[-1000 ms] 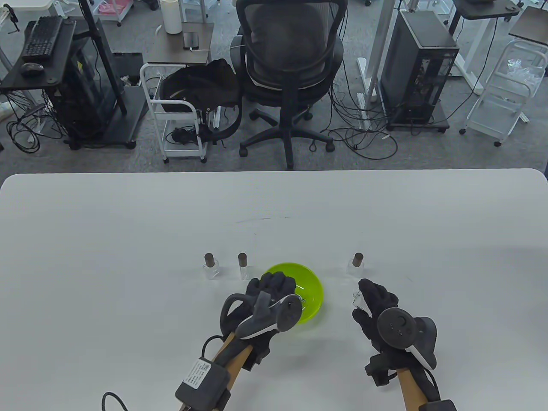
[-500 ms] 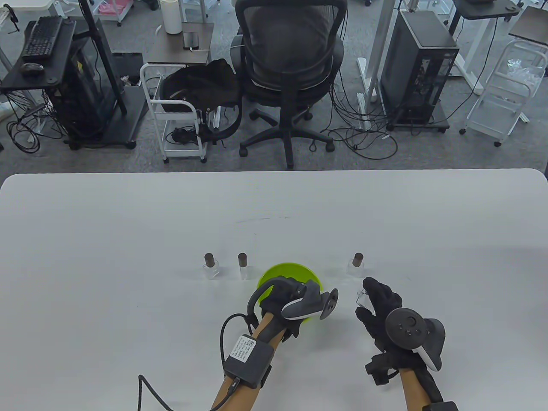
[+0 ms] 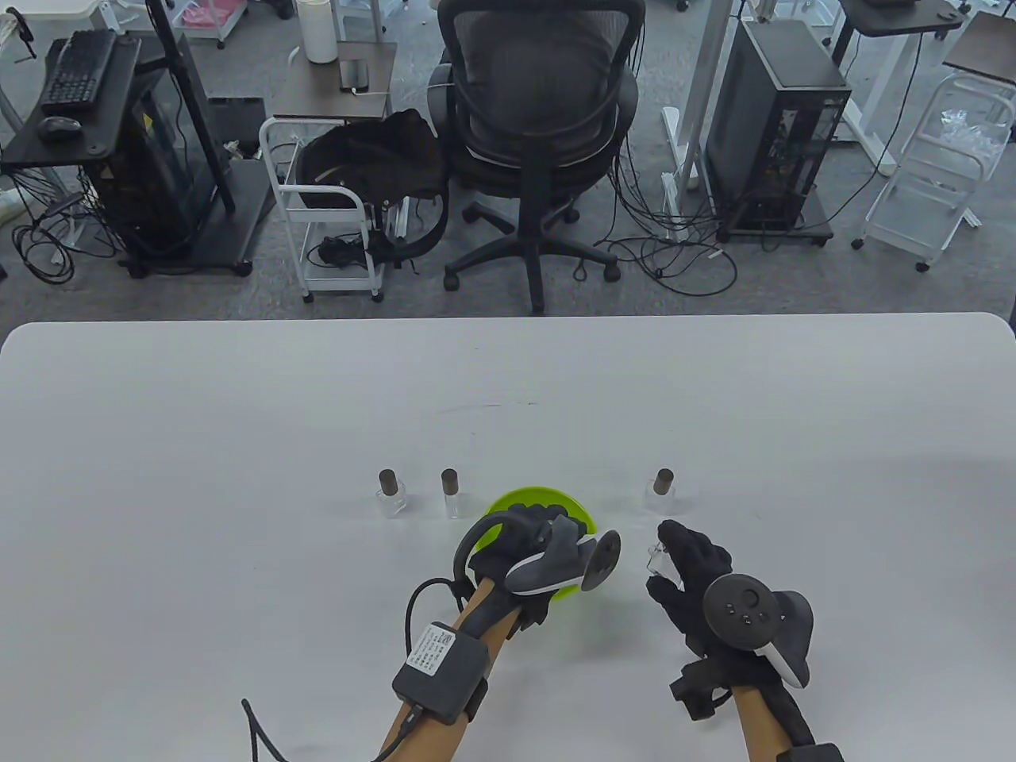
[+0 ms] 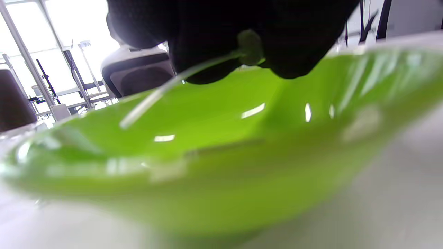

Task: Assemble perfume bottles from components

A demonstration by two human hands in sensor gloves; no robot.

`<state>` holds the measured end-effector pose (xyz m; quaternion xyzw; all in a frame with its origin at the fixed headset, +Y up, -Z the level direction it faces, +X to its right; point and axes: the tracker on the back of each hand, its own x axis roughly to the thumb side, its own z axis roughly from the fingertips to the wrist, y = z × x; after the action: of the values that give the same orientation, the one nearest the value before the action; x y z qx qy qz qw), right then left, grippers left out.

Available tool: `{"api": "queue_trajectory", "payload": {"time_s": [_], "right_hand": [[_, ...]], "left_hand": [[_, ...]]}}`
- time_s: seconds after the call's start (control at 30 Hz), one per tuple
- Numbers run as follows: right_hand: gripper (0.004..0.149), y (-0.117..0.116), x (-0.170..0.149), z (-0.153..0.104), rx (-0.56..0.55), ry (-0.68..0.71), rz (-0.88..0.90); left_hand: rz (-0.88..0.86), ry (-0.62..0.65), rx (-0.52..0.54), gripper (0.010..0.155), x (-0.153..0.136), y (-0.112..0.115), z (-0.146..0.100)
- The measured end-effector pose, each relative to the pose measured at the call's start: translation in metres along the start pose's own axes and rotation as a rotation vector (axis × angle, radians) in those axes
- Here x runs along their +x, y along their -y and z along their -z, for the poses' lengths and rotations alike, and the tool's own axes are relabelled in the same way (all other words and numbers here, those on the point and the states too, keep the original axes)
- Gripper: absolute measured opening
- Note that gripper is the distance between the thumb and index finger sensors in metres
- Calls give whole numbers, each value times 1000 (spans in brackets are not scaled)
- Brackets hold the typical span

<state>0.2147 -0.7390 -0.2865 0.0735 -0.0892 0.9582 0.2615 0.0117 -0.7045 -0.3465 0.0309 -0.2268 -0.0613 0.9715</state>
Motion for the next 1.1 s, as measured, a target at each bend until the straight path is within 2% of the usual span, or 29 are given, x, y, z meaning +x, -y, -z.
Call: {"api": "queue_trajectory", "payload": {"time_s": [0.1, 0.17, 0.3, 0.37, 0.47, 0.67, 0.93, 1.1], "right_hand": [[70, -3, 5, -1, 13, 23, 12], [70, -5, 8, -2, 23, 36, 8], [70, -8, 11, -3, 36, 55, -18], [70, -9, 11, -3, 42, 53, -16], [70, -12, 11, -3, 48, 51, -28], [70, -14, 13, -2, 66, 54, -32], [70, -14, 18, -5, 61, 80, -40], [70, -15, 23, -6, 59, 102, -33]], "left_hand": [[-203, -21, 153, 47, -8, -23, -19], [-333, -30, 247, 47, -12, -30, -30], [-620, -41, 398, 45, -17, -29, -51], [-718, -39, 439, 44, -20, -24, -56], [-816, -60, 468, 42, -24, -13, -59], [-917, -83, 474, 42, -29, -7, -59], [-913, -73, 475, 42, -24, -5, -59], [-916, -60, 440, 42, -19, -3, -57]]}}
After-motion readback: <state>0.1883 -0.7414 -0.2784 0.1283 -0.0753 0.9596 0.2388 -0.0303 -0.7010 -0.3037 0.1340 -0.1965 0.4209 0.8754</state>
